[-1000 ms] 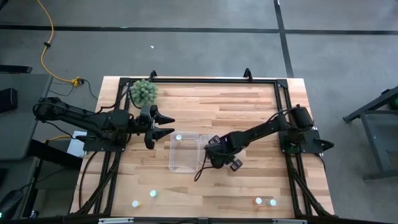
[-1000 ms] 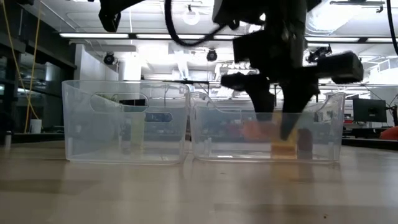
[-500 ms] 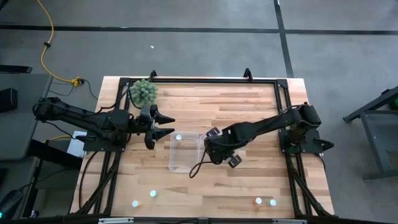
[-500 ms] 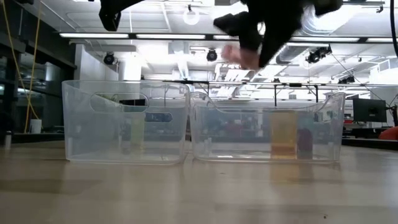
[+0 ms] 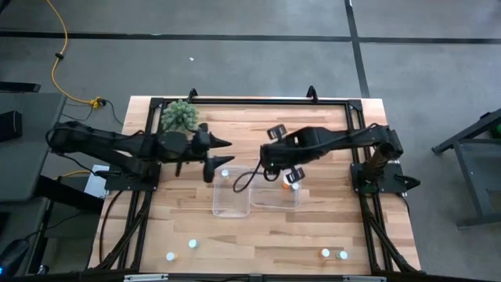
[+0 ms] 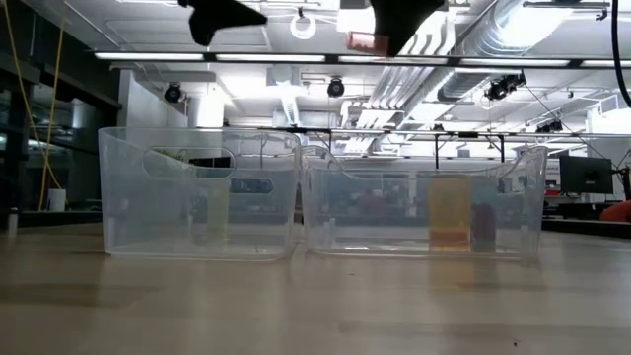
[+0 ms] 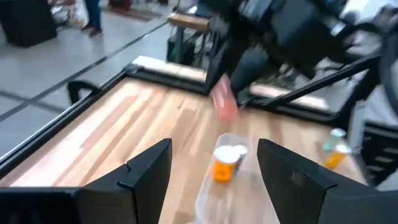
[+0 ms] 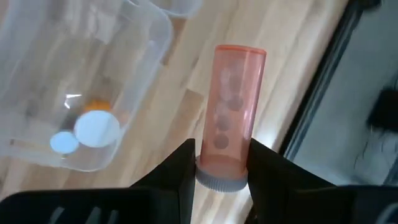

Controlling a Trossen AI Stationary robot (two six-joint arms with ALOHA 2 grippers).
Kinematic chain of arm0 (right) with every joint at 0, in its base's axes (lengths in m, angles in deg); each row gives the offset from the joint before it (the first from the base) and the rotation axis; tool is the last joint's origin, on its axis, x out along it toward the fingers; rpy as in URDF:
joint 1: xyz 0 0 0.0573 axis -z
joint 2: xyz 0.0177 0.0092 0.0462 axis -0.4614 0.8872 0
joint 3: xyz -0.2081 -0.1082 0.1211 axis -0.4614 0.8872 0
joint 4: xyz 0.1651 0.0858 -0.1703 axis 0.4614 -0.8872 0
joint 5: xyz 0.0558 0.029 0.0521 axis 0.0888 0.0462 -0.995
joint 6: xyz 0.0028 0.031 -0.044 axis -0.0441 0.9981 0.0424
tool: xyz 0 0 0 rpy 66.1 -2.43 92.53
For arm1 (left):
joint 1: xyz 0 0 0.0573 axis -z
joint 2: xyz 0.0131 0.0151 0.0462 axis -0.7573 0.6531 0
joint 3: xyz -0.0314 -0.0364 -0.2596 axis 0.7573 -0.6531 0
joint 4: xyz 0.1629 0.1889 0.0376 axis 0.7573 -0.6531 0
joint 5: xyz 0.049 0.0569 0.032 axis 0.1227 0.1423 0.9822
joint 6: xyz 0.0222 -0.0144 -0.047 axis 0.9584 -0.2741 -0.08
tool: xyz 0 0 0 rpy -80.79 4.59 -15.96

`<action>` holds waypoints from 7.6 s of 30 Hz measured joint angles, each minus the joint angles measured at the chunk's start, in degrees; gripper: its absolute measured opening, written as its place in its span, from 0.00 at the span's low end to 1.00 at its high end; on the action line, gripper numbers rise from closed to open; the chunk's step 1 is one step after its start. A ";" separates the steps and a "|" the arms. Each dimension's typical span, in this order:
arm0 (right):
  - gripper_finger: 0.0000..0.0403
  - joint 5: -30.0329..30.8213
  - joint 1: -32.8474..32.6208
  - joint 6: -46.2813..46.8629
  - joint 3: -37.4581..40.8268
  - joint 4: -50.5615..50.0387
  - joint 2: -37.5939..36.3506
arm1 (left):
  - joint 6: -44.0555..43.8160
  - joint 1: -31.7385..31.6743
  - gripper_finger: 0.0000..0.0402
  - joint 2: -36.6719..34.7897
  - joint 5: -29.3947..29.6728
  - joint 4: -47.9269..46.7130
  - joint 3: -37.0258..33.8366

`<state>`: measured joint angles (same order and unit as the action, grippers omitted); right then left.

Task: Pick and place medicine bottles into bin by pill shape (circle, oval)
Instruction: Put the red pill bottle into the left transparent bin

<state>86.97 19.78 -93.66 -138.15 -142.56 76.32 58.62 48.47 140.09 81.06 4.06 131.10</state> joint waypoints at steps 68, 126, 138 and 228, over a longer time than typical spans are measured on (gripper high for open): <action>0.26 -50.69 8.28 28.77 4.02 14.22 0.11 | 23.48 6.26 0.56 24.94 -6.88 12.99 8.55; 0.38 -49.83 8.30 27.88 3.87 15.94 0.15 | 28.02 7.98 0.27 24.46 -2.30 14.84 8.53; 0.56 -48.86 8.46 27.86 3.85 16.51 0.15 | 28.00 8.01 0.21 24.46 -2.32 15.08 8.53; 0.52 -16.42 6.97 48.01 31.78 112.07 -13.99 | -2.45 7.11 0.21 24.63 14.65 88.46 -2.20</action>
<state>70.55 26.74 -45.65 -106.37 -30.50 62.33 56.17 55.58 164.72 95.71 92.52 128.89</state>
